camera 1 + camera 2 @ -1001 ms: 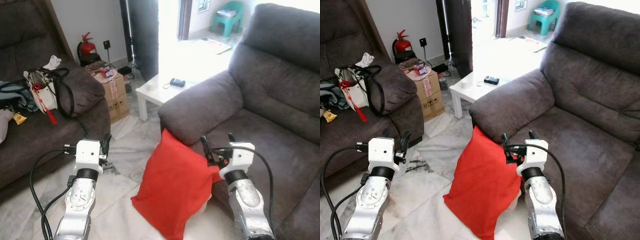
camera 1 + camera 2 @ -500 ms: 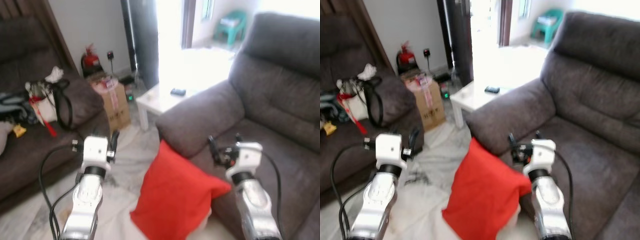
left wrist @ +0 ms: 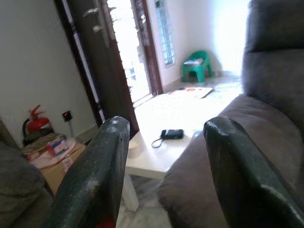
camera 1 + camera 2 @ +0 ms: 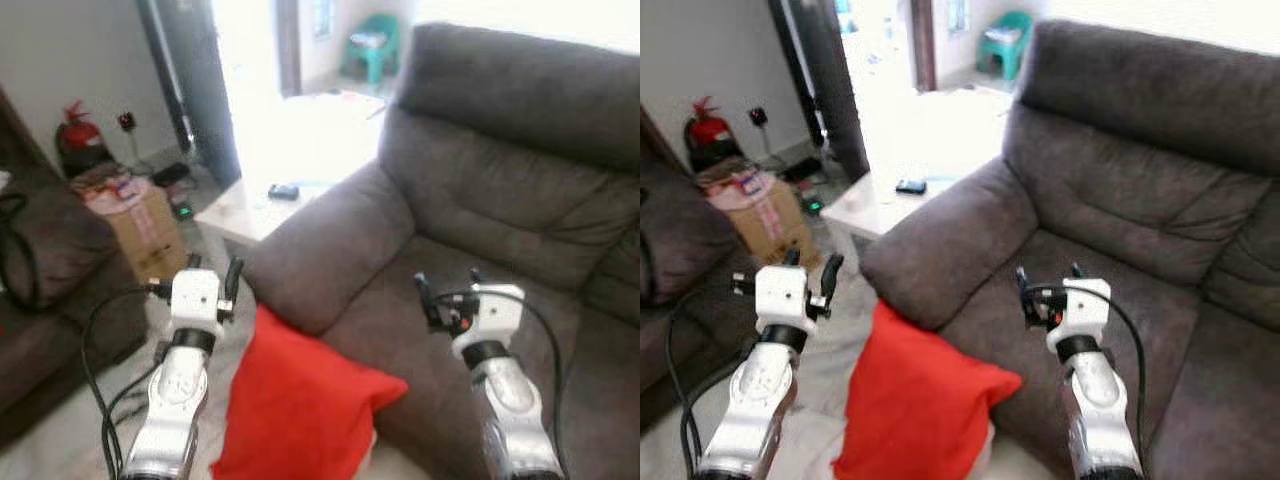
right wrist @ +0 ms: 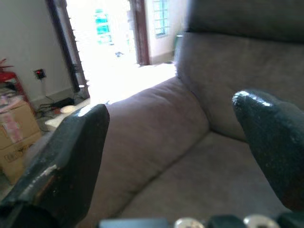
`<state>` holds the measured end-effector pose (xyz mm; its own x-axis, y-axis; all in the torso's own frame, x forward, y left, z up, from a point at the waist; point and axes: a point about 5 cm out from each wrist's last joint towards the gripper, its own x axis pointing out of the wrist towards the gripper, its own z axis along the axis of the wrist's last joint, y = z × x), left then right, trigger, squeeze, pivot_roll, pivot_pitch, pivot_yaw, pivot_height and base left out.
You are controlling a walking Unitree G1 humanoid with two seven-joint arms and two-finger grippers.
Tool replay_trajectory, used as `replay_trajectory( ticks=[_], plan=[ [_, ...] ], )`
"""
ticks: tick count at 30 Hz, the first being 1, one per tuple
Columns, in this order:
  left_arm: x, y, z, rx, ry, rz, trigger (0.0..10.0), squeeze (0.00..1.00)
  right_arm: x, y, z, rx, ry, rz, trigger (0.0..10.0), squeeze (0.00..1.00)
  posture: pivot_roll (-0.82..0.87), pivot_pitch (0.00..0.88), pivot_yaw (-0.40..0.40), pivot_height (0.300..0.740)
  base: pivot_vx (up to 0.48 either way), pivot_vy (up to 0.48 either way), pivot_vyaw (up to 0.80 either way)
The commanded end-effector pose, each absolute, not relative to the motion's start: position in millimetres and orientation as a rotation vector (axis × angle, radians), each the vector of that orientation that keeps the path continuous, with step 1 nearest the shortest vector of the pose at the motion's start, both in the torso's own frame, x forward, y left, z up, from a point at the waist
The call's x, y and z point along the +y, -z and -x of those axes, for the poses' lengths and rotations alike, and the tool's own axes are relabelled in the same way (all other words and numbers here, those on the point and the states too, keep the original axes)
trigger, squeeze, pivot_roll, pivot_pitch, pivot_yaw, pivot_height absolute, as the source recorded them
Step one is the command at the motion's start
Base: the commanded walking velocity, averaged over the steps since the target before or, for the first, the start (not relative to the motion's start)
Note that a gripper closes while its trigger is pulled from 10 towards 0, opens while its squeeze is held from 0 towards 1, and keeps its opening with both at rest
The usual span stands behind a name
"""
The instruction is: Move the pillow to the sofa from floor
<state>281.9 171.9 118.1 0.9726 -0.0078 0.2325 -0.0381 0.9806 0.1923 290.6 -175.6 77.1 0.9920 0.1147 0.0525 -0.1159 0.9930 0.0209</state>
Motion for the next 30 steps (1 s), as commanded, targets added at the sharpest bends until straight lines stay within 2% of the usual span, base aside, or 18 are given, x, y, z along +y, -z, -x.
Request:
replay_trajectory(
  ticks=[1, 6, 26, 30],
  plan=[
    [177.9, -119.2, -282.5, -0.229, -0.030, -0.203, 10.0, 0.00, -170.2, -80.6, -293.0, -0.061, -0.142, -0.012, 10.0, 0.00, -0.04, 0.000, 0.034, 0.740, 0.000, 0.000, 0.00],
    [177.4, -117.0, -283.1, -0.218, -0.025, -0.203, 10.0, 0.00, -172.4, -78.5, -291.5, -0.052, -0.153, 0.021, 10.0, 0.00, -0.04, 0.000, 0.034, 0.740, 0.000, 0.000, 0.00],
    [180.9, -111.8, -282.1, -0.190, -0.028, -0.206, 10.0, 0.00, -179.2, -73.1, -290.6, -0.019, -0.154, 0.043, 10.0, 0.00, -0.04, 0.000, 0.037, 0.740, 0.000, 0.000, 0.71],
    [181.3, -110.4, -282.0, -0.181, -0.023, -0.207, 10.0, 0.00, -180.1, -71.8, -290.3, -0.015, -0.143, 0.033, 10.0, 0.00, -0.04, 0.000, 0.037, 0.740, 0.000, 0.000, 0.00]
  ],
)
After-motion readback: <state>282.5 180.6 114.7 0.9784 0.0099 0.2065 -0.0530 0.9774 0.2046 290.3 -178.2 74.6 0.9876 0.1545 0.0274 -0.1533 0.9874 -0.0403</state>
